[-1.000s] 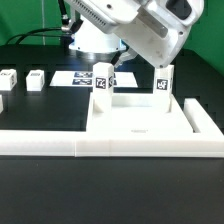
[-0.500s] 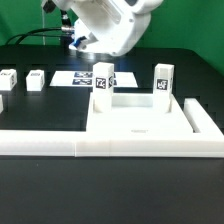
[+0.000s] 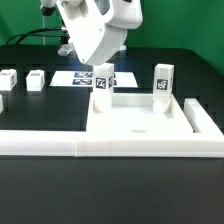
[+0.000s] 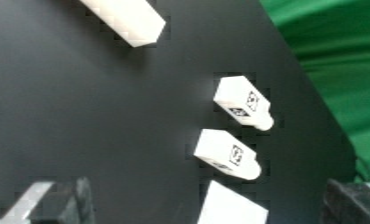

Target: Assemble square table

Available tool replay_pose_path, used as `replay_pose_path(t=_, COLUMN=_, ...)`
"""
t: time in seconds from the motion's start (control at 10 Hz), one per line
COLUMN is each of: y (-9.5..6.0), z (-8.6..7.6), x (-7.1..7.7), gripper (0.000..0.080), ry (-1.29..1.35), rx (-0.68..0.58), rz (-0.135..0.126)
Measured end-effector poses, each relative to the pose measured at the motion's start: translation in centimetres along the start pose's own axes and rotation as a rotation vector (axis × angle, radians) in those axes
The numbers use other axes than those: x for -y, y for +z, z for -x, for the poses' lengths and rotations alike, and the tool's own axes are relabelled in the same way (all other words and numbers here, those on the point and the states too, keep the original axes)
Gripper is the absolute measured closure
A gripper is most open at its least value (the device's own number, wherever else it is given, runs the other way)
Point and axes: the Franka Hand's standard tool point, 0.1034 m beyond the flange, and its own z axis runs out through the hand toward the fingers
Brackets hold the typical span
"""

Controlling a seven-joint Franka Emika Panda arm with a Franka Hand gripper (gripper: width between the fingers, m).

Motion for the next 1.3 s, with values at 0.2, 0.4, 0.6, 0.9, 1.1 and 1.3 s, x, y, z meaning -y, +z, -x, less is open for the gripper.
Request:
replay_pose_path(t=0.2, y=0.1, z=0.1, x=0.6, gripper=0.015, ry=0.139, rx=-0.005, rz=-0.017)
replay_pose_path(t=0.4, y=2.1, z=1.5, x=5.4, gripper=0.0151, ry=0.421, rx=-0.032, rz=-0.136)
replay_pose_path(t=0.6, y=5.2, z=1.3, x=6.9, gripper=0.0151, ry=0.608, rx=-0.049, rz=-0.166)
replay_pose_path(t=0.9, y=5.8, z=1.3, x=6.0, gripper=0.015, ry=0.714, rx=-0.052, rz=-0.114)
replay_pose_path(t=1.1, y=5.7, z=1.1, x=5.8, gripper=0.015, ry=0.854, rx=-0.045, rz=-0.118)
replay_pose_path(t=1.3, y=7.1, z=0.9, x=6.9, gripper=0.015, ry=1.139, rx=-0.143, rz=-0.112)
